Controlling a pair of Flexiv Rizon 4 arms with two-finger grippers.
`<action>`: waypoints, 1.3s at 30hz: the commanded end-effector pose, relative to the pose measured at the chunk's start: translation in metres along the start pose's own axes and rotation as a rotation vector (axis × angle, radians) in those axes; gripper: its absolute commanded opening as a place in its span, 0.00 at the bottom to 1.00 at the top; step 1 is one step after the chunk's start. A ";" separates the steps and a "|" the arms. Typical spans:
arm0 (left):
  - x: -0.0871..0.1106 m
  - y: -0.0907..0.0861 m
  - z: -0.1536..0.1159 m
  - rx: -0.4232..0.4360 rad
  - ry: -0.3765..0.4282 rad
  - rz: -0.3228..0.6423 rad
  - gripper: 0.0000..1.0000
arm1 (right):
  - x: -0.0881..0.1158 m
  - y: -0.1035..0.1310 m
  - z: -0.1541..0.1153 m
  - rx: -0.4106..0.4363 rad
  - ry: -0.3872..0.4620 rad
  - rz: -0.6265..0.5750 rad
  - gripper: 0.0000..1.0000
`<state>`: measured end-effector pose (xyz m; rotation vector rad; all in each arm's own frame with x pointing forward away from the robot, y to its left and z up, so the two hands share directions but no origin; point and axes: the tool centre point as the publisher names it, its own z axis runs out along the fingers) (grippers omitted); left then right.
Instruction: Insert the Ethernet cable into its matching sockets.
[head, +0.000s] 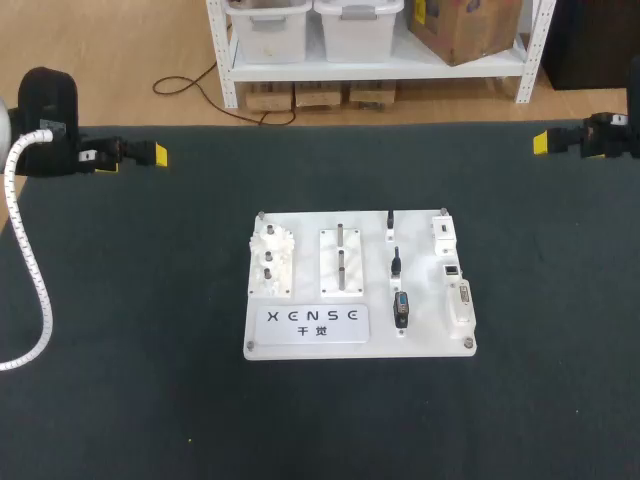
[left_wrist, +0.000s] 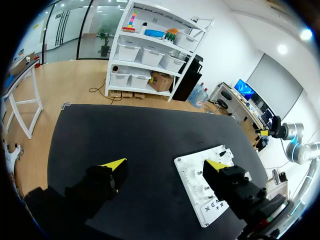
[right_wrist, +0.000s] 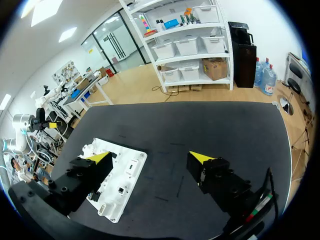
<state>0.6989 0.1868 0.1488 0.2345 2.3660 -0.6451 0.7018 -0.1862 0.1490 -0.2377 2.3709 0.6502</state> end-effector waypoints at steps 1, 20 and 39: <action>-0.001 -0.002 0.000 -0.008 0.006 -0.002 1.00 | 0.000 0.001 -0.001 0.003 0.000 0.000 1.00; -0.017 -0.027 0.021 0.162 0.002 0.288 1.00 | 0.000 0.001 -0.001 0.003 0.000 0.000 1.00; 0.032 -0.118 0.055 0.605 -0.066 0.901 1.00 | 0.000 0.001 -0.001 0.003 0.000 0.000 1.00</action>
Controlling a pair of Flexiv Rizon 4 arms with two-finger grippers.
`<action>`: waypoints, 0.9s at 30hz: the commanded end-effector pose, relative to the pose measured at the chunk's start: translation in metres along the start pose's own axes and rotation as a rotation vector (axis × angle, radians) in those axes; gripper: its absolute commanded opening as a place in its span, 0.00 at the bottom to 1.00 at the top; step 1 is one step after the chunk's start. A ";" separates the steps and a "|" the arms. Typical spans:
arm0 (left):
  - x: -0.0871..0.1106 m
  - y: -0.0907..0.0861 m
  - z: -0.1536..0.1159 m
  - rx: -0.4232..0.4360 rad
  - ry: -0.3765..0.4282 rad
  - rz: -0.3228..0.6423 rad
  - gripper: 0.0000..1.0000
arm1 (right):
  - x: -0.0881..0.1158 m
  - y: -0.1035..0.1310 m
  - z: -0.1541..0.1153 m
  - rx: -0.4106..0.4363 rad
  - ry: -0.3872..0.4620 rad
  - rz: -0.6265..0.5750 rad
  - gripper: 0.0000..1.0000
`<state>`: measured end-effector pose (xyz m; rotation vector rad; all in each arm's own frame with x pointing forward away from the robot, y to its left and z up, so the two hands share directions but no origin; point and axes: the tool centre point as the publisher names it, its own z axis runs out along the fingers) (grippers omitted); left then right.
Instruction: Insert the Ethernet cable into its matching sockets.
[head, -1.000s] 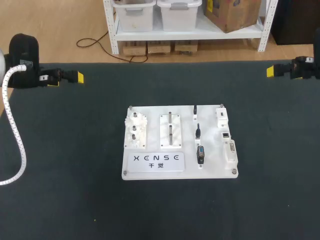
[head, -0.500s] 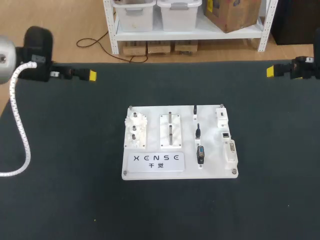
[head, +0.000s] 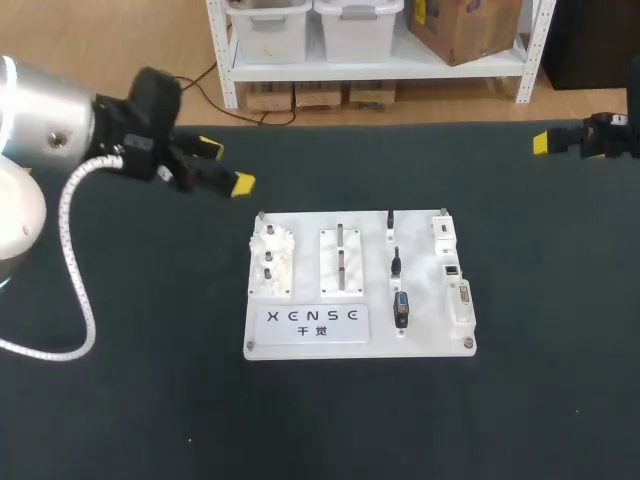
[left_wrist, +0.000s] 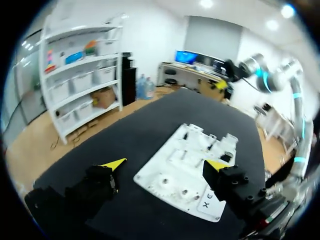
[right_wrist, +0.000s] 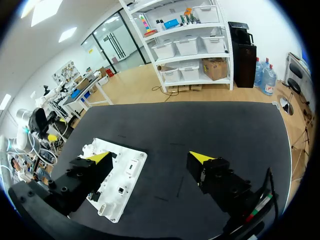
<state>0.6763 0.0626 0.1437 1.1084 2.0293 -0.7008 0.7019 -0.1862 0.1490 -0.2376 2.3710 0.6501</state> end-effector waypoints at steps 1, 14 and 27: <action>0.007 -0.015 0.007 0.235 -0.140 0.300 1.00 | 0.000 0.001 -0.001 0.003 0.000 0.000 1.00; 0.026 -0.060 0.028 0.282 -0.165 0.376 1.00 | 0.000 0.001 -0.001 0.003 0.000 0.000 1.00; 0.053 -0.064 0.047 0.307 -0.105 0.350 1.00 | 0.000 0.001 -0.001 0.003 0.000 0.000 1.00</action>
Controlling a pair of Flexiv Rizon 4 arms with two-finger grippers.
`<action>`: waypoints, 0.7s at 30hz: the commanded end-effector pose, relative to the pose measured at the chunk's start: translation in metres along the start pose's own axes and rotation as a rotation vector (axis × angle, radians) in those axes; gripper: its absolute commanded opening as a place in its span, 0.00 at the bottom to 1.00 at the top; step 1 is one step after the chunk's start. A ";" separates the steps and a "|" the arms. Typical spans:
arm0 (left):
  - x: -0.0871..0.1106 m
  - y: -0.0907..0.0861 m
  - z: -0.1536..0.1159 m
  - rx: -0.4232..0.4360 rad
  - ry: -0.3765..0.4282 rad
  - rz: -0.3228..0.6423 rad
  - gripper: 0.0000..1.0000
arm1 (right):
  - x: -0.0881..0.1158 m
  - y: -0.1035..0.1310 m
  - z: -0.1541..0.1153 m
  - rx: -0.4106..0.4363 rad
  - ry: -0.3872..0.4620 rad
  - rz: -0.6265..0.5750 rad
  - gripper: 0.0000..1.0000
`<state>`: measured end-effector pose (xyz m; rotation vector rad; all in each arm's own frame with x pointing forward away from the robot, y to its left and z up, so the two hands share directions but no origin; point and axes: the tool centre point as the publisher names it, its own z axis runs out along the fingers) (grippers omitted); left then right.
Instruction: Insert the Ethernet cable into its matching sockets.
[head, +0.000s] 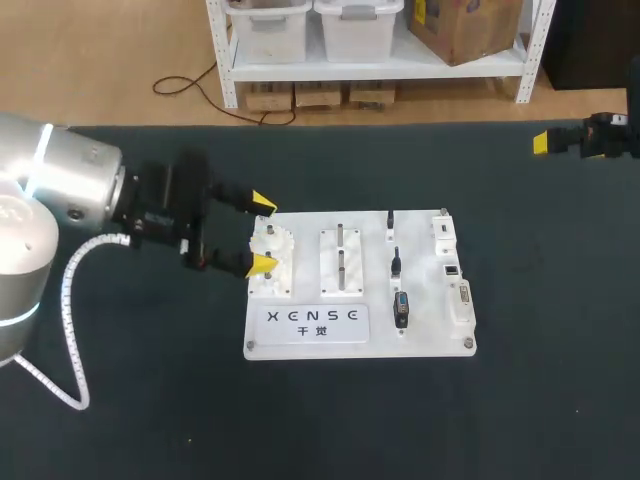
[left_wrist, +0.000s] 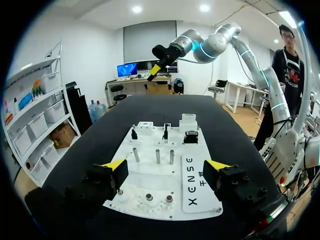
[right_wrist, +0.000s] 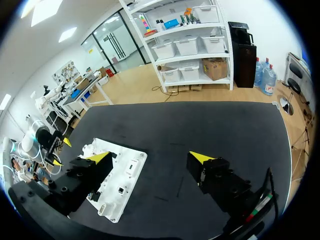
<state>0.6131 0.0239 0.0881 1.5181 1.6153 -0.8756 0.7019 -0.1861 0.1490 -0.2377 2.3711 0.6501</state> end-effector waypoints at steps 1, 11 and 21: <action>0.007 0.003 0.005 0.009 0.006 -0.005 1.00 | 0.000 0.001 -0.001 0.003 0.000 0.000 1.00; 0.005 0.004 0.003 0.032 0.045 0.024 1.00 | 0.000 0.001 -0.001 0.003 0.000 0.000 1.00; 0.005 0.004 0.003 0.032 0.045 0.024 1.00 | 0.000 0.001 -0.001 0.003 0.000 0.000 1.00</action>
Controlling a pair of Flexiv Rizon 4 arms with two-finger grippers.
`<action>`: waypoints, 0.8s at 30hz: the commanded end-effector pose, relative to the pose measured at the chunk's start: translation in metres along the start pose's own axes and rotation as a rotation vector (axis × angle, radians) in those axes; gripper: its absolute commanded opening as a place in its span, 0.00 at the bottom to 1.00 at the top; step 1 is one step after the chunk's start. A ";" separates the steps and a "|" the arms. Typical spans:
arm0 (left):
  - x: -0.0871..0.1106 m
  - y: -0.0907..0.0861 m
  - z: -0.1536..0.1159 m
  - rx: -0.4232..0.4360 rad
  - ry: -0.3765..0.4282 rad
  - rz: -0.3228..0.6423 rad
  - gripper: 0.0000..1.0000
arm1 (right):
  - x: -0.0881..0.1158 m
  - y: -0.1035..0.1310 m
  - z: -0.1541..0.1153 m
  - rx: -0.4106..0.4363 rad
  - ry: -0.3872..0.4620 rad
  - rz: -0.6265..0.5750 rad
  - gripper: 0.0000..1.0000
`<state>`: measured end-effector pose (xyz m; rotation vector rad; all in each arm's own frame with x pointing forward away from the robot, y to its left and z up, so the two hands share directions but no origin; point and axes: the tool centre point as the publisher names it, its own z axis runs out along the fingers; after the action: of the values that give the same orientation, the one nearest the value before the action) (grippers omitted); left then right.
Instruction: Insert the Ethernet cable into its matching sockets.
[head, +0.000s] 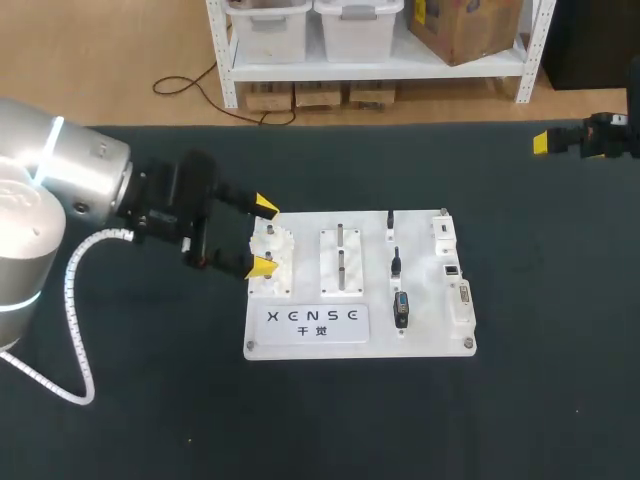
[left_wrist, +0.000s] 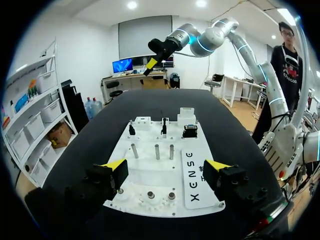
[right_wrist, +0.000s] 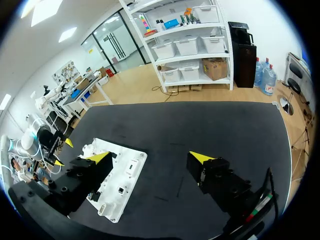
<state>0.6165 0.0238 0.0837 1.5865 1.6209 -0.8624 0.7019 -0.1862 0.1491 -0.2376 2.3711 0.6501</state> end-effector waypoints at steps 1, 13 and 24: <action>0.001 0.001 0.000 0.001 -0.002 0.001 1.00 | 0.000 0.001 -0.001 0.003 0.000 0.000 1.00; 0.001 0.001 0.000 0.001 -0.002 0.001 1.00 | 0.006 0.045 0.011 0.147 0.031 -0.030 1.00; 0.001 0.001 0.000 0.001 -0.002 0.001 1.00 | 0.042 0.128 0.039 0.377 0.273 -0.043 1.00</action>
<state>0.6169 0.0236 0.0837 1.5869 1.6215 -0.8631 0.6580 -0.0845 0.1356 -0.3483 2.6039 0.5956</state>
